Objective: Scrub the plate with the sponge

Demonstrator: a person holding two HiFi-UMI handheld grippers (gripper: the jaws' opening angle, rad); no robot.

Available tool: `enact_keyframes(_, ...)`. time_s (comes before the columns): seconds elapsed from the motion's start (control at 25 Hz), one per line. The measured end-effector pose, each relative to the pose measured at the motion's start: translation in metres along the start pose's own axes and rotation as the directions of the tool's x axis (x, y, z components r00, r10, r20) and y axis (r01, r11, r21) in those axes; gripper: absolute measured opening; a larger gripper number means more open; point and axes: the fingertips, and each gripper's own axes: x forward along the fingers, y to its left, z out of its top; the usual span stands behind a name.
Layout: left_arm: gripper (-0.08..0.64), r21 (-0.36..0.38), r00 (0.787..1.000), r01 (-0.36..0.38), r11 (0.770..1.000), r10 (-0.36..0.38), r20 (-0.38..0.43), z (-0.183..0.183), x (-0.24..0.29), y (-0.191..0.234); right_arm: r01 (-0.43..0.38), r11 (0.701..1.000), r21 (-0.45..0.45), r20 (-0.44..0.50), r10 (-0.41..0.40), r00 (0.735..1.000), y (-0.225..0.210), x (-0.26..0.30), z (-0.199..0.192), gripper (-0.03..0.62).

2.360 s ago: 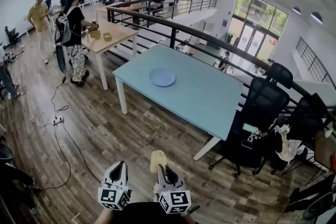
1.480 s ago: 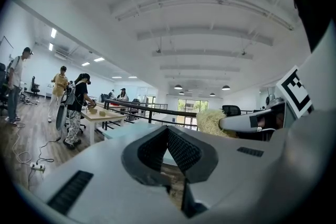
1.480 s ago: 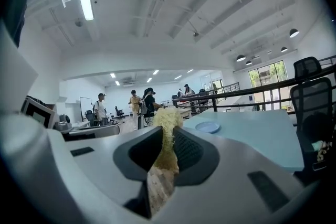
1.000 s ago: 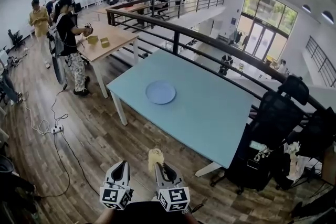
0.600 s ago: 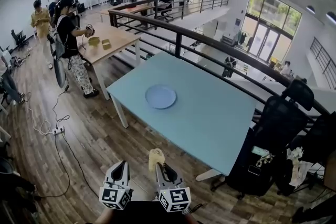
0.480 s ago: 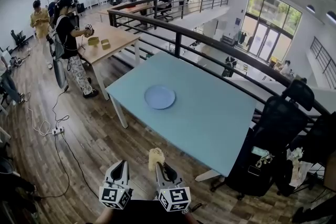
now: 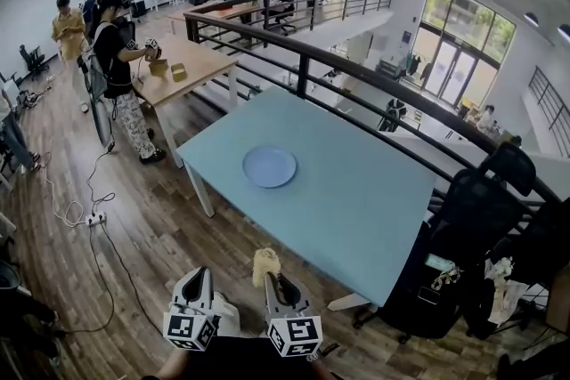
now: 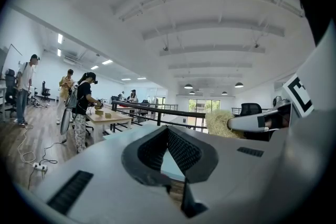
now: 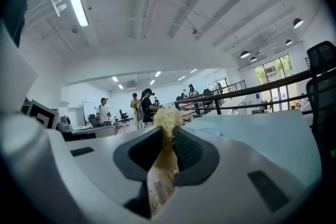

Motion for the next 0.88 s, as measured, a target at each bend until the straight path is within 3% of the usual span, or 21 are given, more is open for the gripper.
enact_keyframes(0.24, 0.003, -0.003, 1.0, -0.006, 1.0, 0.006, -0.002, -0.003, 0.017, 0.009, 0.026, 1.0, -0.003, -0.005, -0.026, 1.0, -0.014, 0.009, 0.001, 0.066)
enact_keyframes(0.56, 0.003, -0.008, 0.999, 0.041, 0.999, -0.041, 0.002, -0.005, 0.051, 0.019, 0.085, 0.996, 0.0, -0.029, -0.085, 0.996, -0.035, 0.03, -0.006, 0.066)
enact_keyframes(0.88, 0.002, -0.022, 0.998, 0.058, 0.998, -0.059, -0.029, -0.012, 0.076, 0.038, 0.084, 0.996, 0.007, -0.054, -0.083, 0.995, -0.032, 0.064, -0.011, 0.066)
